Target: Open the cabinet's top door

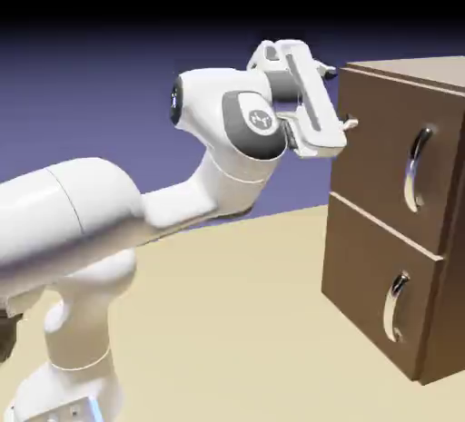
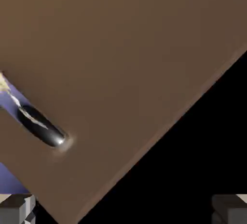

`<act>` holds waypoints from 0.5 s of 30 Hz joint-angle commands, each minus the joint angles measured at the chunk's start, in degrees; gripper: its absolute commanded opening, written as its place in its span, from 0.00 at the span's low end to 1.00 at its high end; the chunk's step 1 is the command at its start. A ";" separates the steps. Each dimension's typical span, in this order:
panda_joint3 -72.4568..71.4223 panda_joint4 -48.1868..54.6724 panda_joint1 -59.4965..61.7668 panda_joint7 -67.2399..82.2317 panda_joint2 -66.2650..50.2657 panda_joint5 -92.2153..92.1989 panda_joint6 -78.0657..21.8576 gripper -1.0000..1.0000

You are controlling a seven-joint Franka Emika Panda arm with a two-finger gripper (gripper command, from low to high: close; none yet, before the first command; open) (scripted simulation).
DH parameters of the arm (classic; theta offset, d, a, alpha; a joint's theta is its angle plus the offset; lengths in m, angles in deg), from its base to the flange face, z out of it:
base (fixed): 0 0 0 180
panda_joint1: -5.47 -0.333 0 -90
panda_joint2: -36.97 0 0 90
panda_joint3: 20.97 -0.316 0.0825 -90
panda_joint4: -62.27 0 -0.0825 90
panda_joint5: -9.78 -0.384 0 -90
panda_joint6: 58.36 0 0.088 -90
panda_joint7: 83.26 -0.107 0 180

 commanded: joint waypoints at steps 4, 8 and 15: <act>5.13 1.86 -4.57 7.11 3.63 9.97 -1.03 1.00; 10.27 3.71 -9.15 14.22 7.26 19.94 -2.06 1.00; 18.42 6.66 -16.41 25.52 13.02 35.78 -3.70 1.00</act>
